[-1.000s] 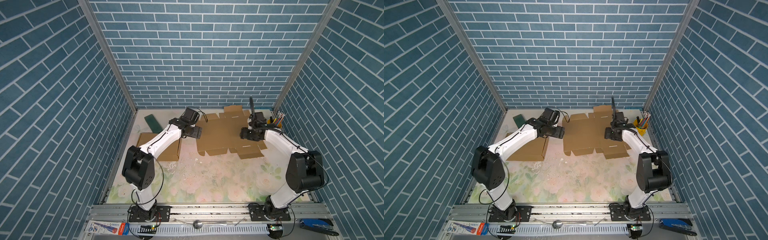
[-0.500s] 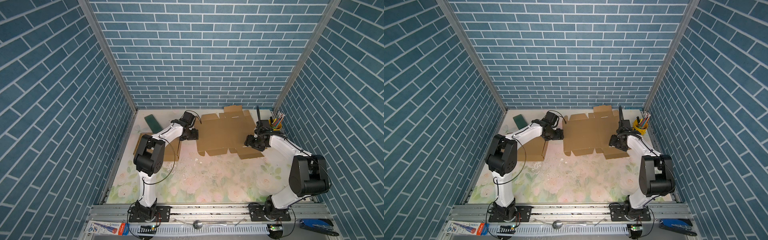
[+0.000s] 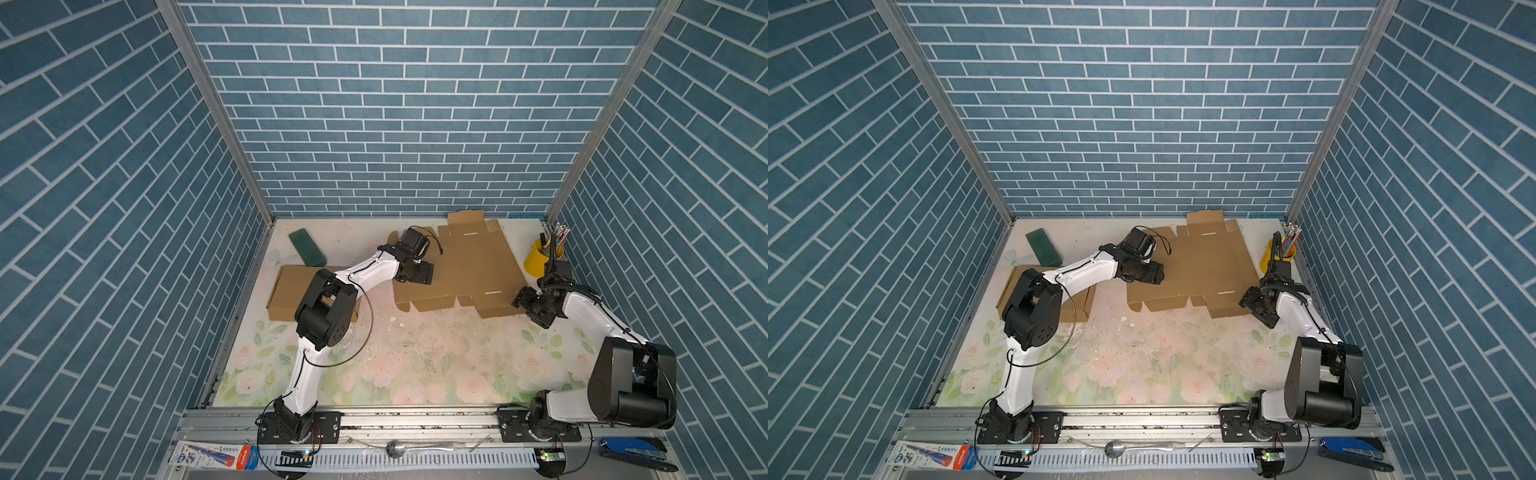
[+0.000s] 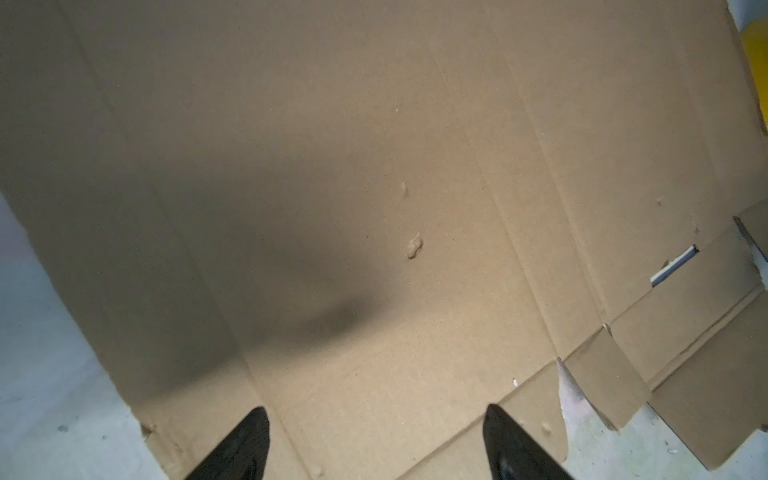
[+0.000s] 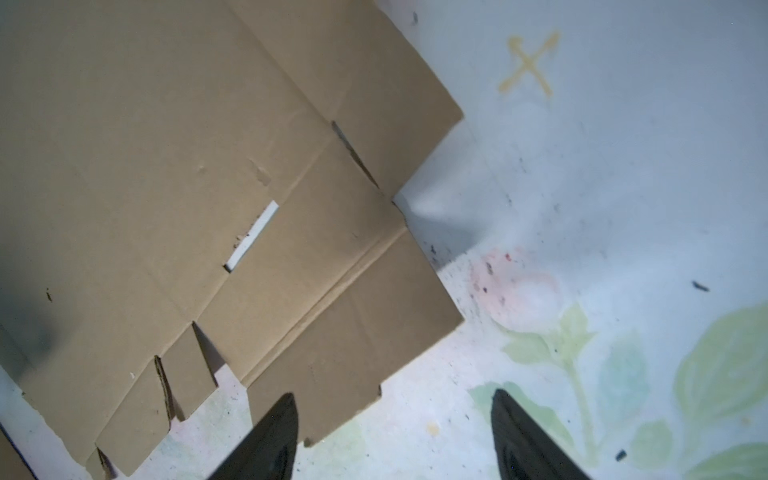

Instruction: Fold the paper box

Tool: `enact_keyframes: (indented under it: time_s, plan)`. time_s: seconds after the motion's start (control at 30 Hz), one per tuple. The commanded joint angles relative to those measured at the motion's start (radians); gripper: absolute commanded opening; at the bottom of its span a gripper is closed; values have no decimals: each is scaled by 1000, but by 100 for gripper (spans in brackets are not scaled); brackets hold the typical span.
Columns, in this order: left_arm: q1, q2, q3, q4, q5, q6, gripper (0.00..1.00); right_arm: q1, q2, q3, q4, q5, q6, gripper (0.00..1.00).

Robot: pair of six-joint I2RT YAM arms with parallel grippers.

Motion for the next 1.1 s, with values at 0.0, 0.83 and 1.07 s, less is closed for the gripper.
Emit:
enact_keyframes:
  time_s: [0.0,0.83,1.07]
  plan:
    - [-7,-62,-27,35,-43,40,86,0,-8,-71,90,-94,152,74]
    - [154,-544,-274,86,-176,172,98,177,-61,-327,327,-161,443,0]
    - [154,-682,-330,129,-459,146,100,235,-339,-420,94,-116,473,11]
